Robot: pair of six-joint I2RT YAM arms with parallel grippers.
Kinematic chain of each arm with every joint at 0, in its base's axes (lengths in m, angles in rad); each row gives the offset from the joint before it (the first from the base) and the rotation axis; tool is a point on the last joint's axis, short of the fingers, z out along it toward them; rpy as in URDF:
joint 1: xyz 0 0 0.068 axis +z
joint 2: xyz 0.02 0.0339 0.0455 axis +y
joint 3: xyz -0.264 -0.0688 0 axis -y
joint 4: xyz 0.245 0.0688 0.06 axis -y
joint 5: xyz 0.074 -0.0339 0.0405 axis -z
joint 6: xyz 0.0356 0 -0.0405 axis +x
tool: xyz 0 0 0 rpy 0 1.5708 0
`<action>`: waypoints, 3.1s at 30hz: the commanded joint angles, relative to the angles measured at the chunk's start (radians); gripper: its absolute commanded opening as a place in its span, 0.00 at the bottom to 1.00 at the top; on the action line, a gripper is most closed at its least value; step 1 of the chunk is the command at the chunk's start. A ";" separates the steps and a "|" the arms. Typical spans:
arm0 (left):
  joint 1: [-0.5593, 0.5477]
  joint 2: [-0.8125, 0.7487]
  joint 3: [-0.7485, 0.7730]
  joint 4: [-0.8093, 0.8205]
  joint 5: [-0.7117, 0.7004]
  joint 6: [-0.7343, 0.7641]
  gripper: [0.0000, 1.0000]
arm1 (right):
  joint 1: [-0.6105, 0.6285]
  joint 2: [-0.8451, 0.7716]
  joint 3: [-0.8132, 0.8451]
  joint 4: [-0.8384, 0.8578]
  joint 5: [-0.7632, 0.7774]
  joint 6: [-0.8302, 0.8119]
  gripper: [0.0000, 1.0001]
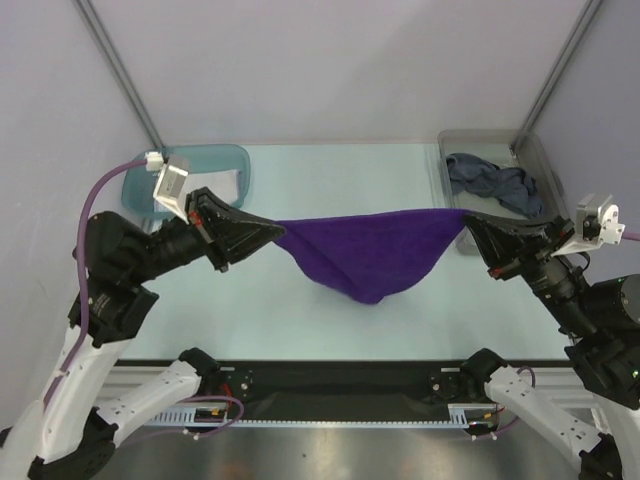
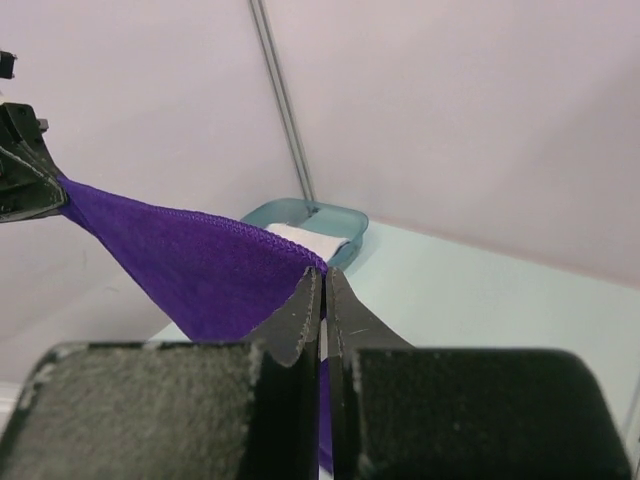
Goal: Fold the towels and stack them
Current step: Flatten out the crumpled towel, then fold the towel
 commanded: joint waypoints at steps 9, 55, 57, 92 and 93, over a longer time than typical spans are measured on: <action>-0.009 0.178 0.447 -0.172 -0.027 0.054 0.00 | -0.105 0.110 0.226 0.108 -0.054 -0.022 0.00; 0.437 1.370 0.759 -0.012 0.021 0.455 0.00 | -0.469 1.428 0.234 0.967 -0.425 -0.012 0.00; 0.437 1.318 0.698 -0.018 0.009 0.477 0.00 | -0.476 1.399 0.170 0.962 -0.430 -0.009 0.00; 0.247 0.684 -0.274 0.087 -0.227 0.486 0.00 | -0.406 0.699 -0.616 0.660 -0.278 0.034 0.00; 0.235 0.670 -0.283 0.087 -0.241 0.486 0.00 | -0.403 0.682 -0.617 0.652 -0.275 0.035 0.00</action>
